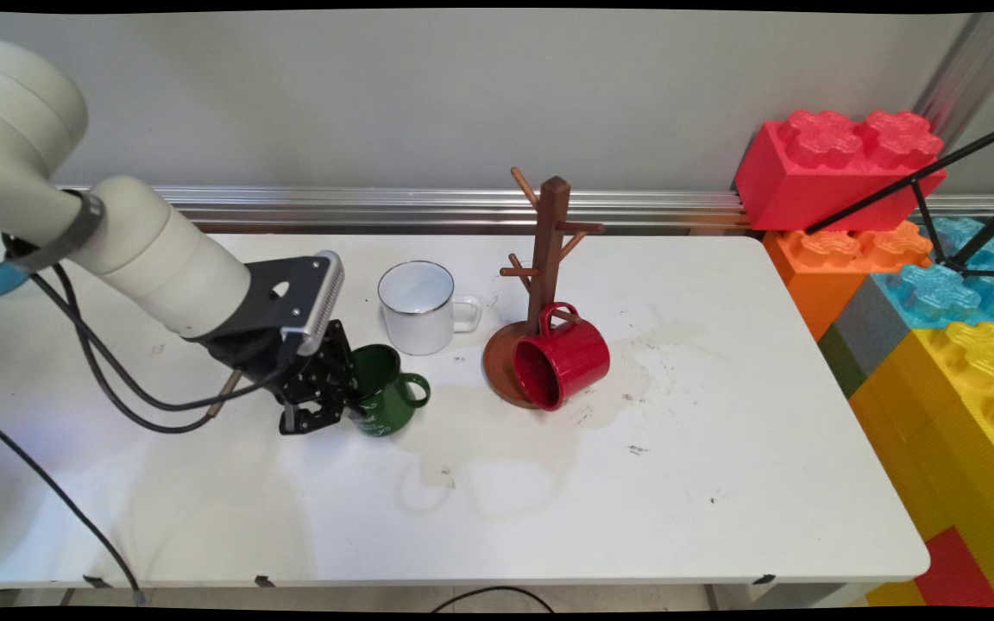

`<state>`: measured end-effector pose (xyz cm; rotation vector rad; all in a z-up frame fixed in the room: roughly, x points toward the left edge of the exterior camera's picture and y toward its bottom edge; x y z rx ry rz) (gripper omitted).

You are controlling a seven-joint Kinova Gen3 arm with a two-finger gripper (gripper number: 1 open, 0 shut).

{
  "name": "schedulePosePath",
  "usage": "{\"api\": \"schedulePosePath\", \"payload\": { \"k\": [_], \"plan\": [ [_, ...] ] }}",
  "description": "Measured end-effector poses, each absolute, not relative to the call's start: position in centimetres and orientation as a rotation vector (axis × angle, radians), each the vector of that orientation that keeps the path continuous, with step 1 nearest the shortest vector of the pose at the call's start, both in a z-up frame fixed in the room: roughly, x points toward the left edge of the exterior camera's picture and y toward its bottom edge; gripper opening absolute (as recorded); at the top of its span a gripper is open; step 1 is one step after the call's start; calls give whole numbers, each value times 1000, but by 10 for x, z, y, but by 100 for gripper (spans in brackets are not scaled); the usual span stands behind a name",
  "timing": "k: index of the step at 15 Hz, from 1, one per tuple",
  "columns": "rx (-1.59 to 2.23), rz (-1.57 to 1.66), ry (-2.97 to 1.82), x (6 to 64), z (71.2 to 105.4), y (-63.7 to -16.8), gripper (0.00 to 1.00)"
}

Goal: Place the picked object on the table

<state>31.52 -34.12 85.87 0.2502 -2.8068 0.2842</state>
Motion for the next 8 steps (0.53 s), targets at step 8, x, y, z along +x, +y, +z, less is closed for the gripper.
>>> {"api": "schedulePosePath", "payload": {
  "k": [8],
  "plan": [
    [246, 356, -2880, 295, 849, -344, 0]
  ]
}}
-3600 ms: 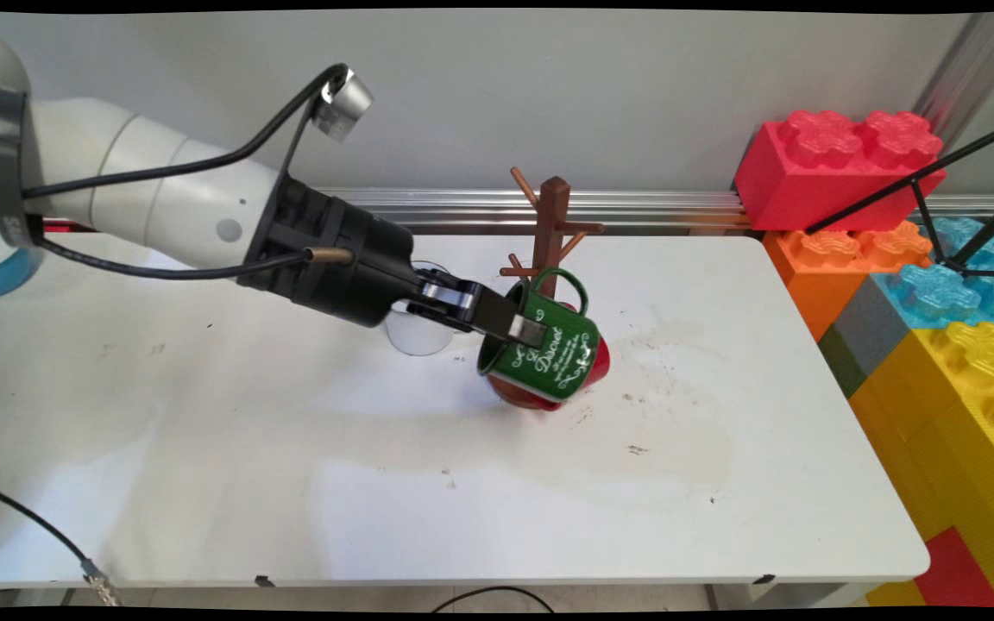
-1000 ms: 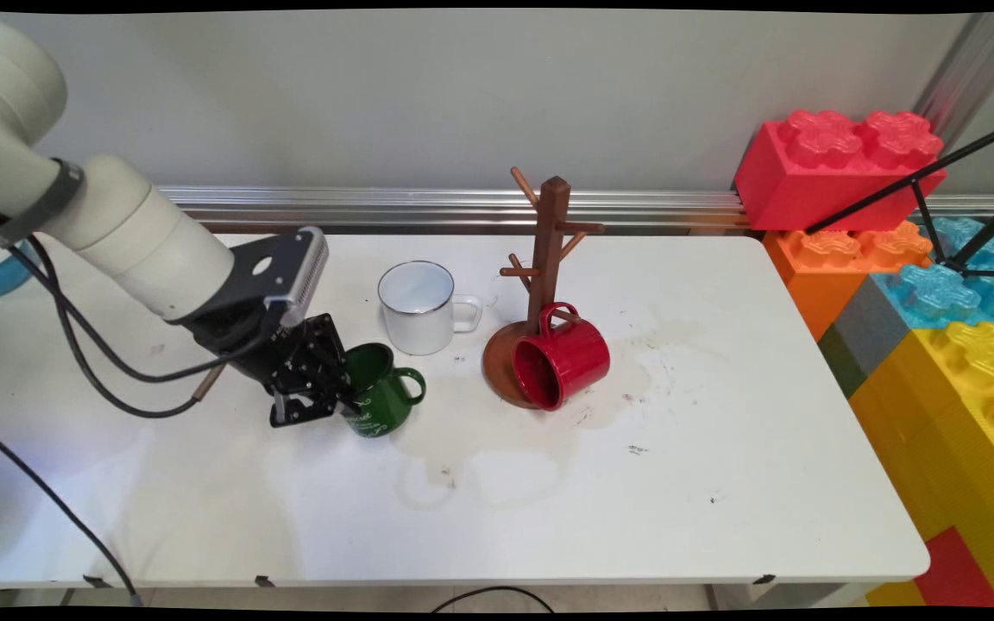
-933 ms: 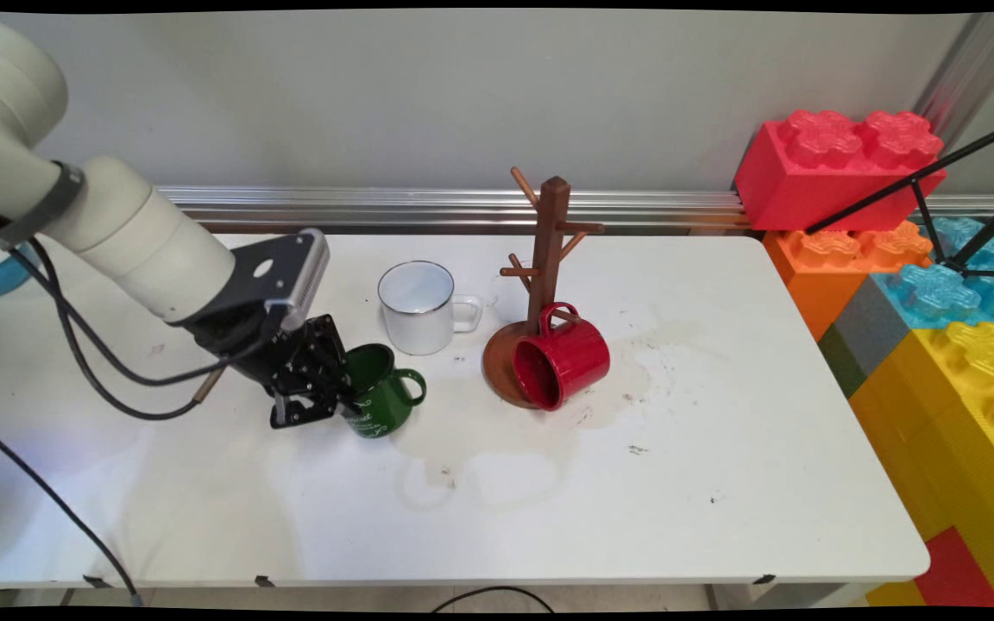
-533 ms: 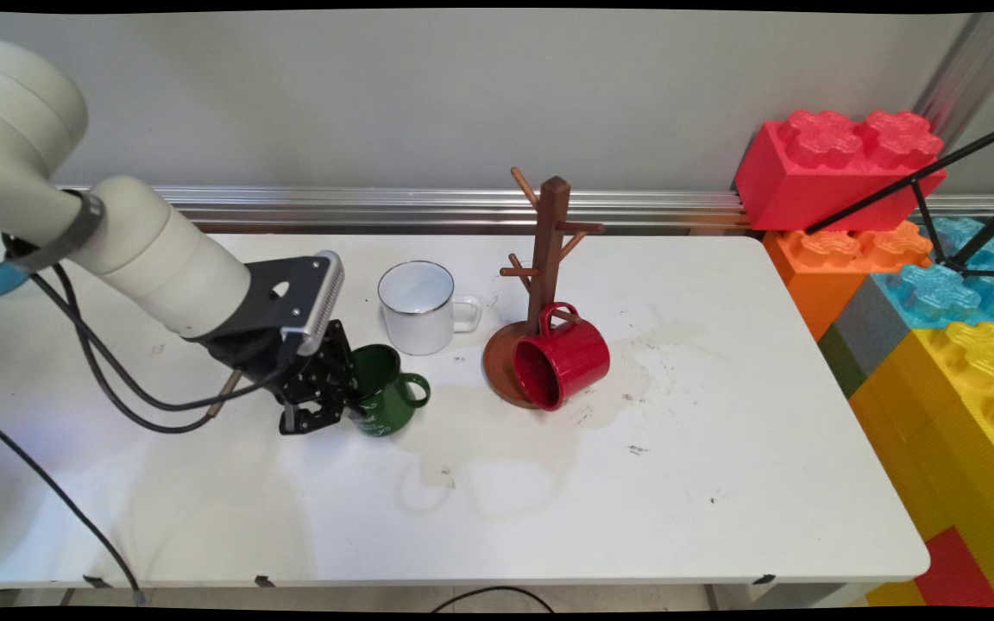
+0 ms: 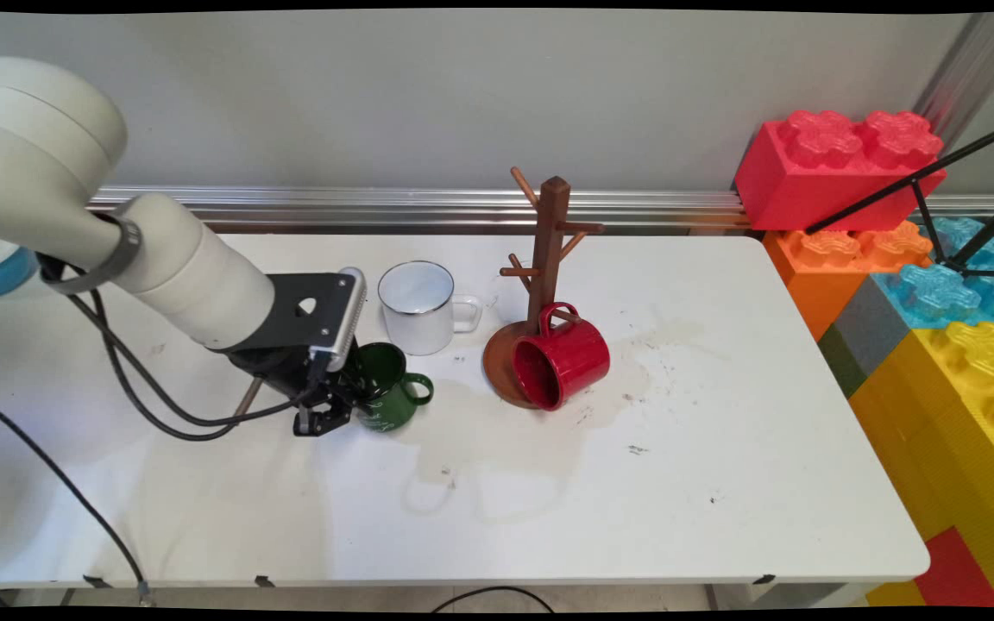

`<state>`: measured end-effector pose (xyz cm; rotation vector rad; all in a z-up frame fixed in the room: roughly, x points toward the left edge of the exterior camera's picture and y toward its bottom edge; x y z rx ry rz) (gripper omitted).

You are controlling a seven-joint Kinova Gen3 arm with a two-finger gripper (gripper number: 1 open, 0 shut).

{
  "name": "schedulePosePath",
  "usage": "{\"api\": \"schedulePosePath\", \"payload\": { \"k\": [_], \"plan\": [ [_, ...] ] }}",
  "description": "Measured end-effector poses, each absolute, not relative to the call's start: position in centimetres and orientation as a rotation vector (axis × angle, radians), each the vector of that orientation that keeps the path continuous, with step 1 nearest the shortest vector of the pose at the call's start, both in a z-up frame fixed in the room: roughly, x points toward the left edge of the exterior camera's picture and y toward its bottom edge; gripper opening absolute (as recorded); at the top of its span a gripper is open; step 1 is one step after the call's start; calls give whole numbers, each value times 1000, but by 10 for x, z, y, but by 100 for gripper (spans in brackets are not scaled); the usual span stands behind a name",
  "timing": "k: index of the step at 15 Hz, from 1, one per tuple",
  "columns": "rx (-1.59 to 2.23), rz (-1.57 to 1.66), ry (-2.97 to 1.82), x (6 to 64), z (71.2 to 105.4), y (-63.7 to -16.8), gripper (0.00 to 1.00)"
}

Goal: Place the picked object on the table

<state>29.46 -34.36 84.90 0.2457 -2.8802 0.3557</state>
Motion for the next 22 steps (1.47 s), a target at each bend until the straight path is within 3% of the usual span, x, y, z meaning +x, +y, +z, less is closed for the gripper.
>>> {"api": "schedulePosePath", "payload": {
  "k": [22],
  "plan": [
    [331, 382, -2986, 256, 818, -349, 0]
  ]
}}
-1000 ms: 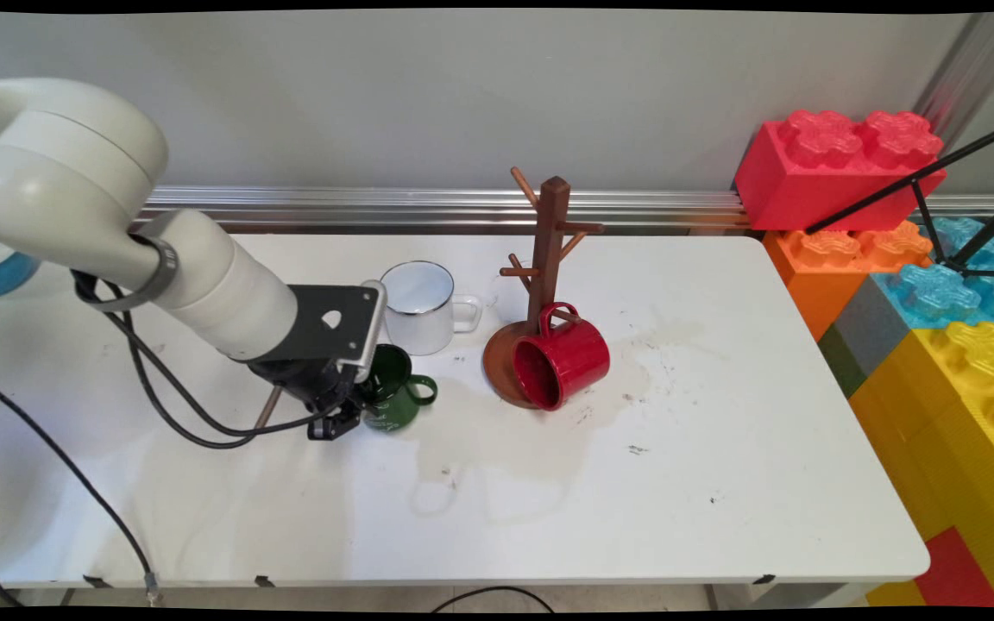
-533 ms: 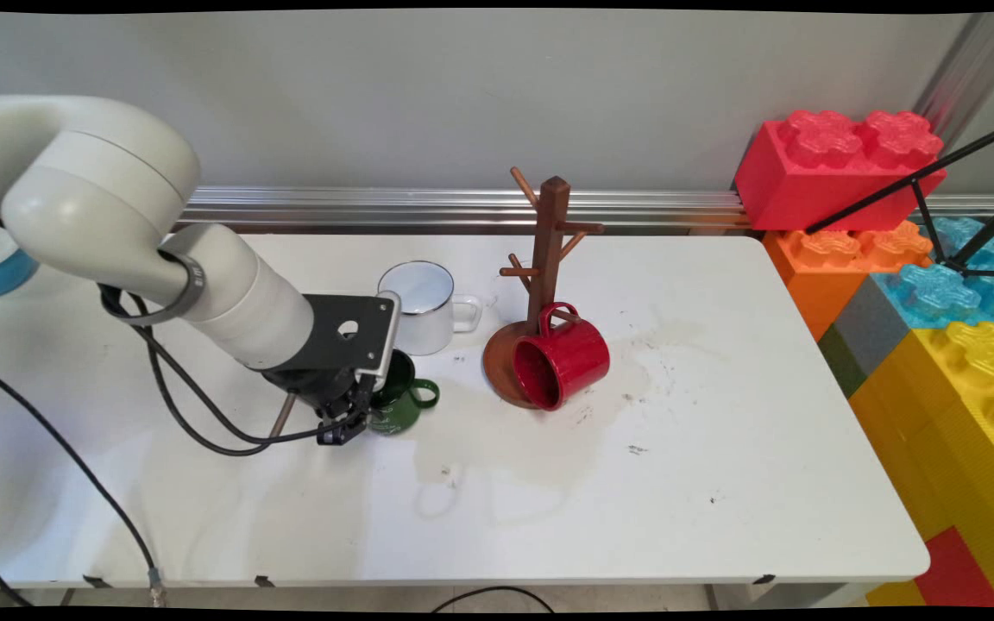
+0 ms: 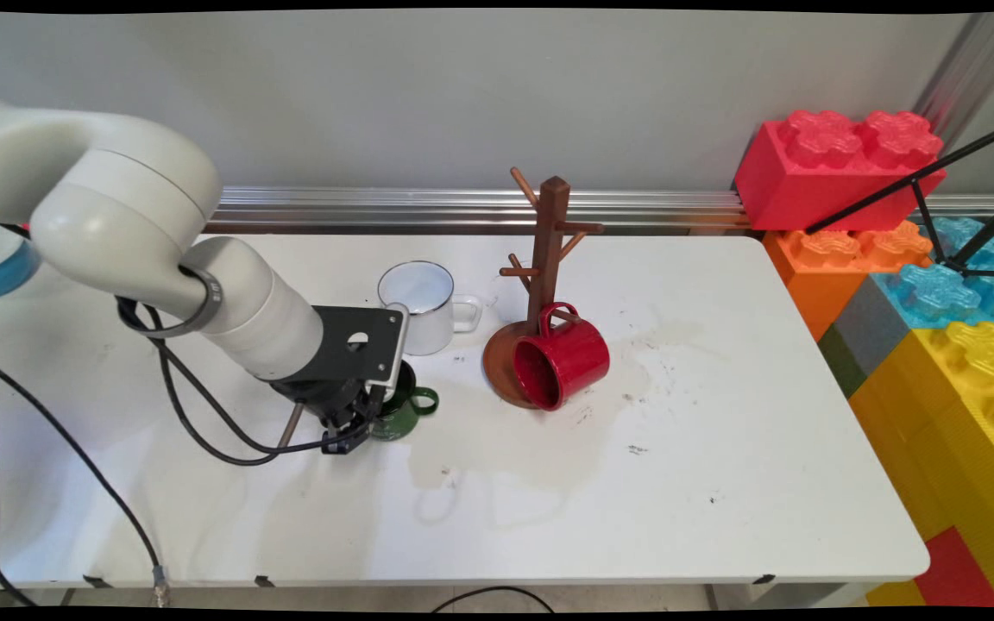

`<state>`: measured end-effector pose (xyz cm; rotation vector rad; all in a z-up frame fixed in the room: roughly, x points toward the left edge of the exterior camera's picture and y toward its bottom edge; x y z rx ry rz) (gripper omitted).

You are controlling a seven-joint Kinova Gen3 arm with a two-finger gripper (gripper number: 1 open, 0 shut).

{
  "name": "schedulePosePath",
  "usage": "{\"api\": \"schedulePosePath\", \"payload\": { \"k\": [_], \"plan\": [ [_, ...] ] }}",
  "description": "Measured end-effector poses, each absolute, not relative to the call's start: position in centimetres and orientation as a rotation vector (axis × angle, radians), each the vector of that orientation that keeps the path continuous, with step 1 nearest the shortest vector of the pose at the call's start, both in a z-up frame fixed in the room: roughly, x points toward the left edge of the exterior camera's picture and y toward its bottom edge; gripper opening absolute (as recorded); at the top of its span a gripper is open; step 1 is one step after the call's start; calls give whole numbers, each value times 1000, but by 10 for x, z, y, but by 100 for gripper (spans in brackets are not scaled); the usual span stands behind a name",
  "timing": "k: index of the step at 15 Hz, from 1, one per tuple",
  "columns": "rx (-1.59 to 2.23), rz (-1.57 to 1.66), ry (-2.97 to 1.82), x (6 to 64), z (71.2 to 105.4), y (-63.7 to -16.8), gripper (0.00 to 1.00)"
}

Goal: Place the picked object on the table

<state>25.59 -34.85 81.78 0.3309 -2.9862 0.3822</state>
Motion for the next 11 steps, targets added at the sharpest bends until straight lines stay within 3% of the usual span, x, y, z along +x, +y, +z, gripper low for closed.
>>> {"api": "schedulePosePath", "payload": {
  "k": [1, 2, 11],
  "plan": [
    [332, 379, -2988, 255, 817, -348, 0],
    [334, 375, -2987, 254, 815, -348, 100],
    [369, 352, -2968, 251, 817, -348, 100]
  ]
}}
